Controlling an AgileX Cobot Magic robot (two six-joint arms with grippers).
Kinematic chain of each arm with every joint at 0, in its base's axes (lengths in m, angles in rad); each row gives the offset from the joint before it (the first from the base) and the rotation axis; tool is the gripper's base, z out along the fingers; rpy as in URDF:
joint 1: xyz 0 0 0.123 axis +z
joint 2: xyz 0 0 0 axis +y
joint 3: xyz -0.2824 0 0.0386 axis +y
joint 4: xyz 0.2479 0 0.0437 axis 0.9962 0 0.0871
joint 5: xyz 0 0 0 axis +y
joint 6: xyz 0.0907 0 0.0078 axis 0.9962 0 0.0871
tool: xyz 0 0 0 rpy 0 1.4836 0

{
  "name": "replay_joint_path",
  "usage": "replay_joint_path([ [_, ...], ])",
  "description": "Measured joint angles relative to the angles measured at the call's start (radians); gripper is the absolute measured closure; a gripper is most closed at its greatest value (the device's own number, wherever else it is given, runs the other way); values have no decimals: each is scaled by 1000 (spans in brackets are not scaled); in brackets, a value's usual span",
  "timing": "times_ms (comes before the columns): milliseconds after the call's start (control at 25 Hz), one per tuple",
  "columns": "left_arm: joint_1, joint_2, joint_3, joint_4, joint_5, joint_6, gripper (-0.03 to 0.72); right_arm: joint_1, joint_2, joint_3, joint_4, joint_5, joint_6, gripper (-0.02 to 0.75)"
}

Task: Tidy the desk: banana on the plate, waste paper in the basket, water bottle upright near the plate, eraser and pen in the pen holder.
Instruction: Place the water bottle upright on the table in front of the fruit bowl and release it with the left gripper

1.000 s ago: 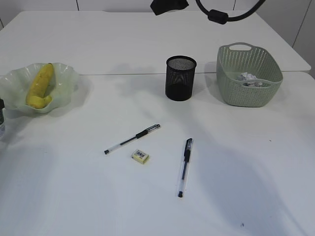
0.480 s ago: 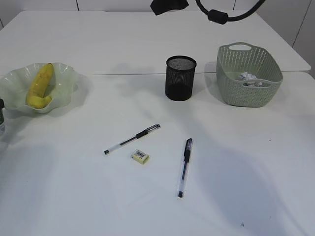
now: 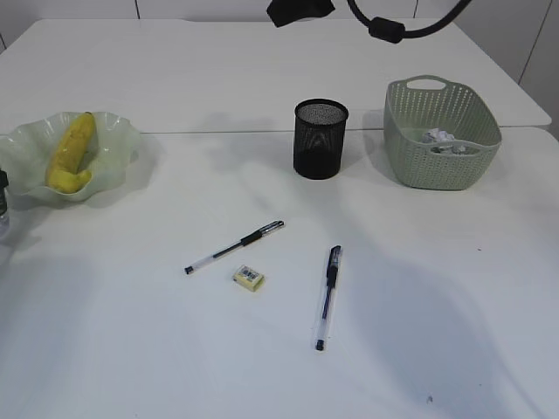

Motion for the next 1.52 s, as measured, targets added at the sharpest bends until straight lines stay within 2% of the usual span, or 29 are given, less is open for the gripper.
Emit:
replay_joint_path([
  [280, 12, 6, -4, -9, -1, 20, 300, 0, 0, 0, 0, -1, 0, 148],
  [640, 74, 6, -8, -25, -19, 23, 300, 0, 0, 0, 0, -1, -1, 148],
  [1520, 74, 0, -14, -25, -70, 24, 300, 0, 0, 0, 0, -2, -3, 148],
])
